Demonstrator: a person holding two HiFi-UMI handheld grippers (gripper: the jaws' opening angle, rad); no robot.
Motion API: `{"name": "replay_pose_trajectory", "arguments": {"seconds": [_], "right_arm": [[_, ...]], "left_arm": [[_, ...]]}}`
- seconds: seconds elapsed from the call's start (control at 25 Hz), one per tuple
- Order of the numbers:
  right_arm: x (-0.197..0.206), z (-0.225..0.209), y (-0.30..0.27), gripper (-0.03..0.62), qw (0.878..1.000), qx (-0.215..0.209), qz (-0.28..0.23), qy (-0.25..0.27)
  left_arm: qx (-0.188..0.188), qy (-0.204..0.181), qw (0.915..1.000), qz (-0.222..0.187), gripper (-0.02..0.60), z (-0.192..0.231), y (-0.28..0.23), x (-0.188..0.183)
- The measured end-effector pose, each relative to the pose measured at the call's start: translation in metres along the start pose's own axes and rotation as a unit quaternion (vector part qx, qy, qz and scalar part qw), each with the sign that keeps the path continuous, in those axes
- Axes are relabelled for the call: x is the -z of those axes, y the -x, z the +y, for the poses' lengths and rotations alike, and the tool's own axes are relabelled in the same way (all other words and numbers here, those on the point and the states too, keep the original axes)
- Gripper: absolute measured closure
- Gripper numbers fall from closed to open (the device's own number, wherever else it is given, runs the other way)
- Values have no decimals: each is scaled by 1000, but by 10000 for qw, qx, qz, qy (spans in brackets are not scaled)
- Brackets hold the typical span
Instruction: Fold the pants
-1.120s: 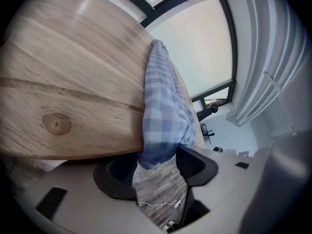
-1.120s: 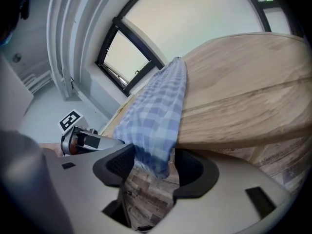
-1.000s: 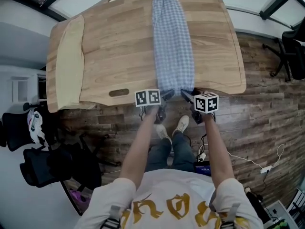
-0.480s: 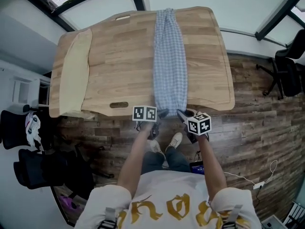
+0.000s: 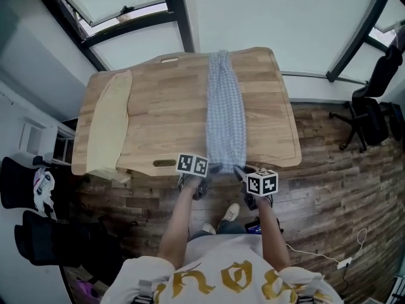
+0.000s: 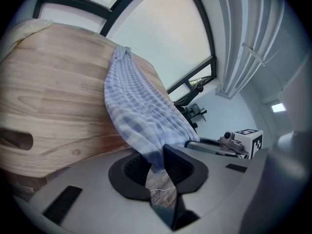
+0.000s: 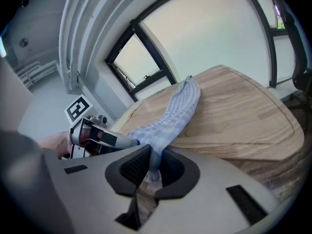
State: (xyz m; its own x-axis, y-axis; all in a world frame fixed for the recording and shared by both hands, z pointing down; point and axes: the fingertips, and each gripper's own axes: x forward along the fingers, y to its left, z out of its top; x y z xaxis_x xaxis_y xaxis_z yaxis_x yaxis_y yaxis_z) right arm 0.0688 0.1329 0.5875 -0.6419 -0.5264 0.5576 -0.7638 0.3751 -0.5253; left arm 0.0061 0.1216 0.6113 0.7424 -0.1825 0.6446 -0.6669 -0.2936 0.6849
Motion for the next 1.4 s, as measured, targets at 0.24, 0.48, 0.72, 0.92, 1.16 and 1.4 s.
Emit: {"name": "replay_pose_trajectory", "arguments": {"seconds": [0.24,0.48,0.72,0.92,1.16,1.4], "right_arm": [[-20,37,18,539,9994,-45,-288,169],[-19,67,33,539,9982,-131,-501,293],[-11,94,59,539,9964,-115,-762,355],[-7,125,87,539,9932,-173,-1033,500],[10,165,119,539,9894,-310,-1258,655],[19,182,129,539,9873,-295,-1357,765]], "left_arm": [[100,-332,9990,-298,485,-21,40,-8],[74,-764,9965,-318,485,-38,73,-3],[260,-953,9942,-415,483,-61,96,18],[455,-1189,9905,-519,484,-84,122,35],[577,-1507,9858,-468,483,-110,156,65],[658,-1592,9835,-547,483,-117,171,80]]}}
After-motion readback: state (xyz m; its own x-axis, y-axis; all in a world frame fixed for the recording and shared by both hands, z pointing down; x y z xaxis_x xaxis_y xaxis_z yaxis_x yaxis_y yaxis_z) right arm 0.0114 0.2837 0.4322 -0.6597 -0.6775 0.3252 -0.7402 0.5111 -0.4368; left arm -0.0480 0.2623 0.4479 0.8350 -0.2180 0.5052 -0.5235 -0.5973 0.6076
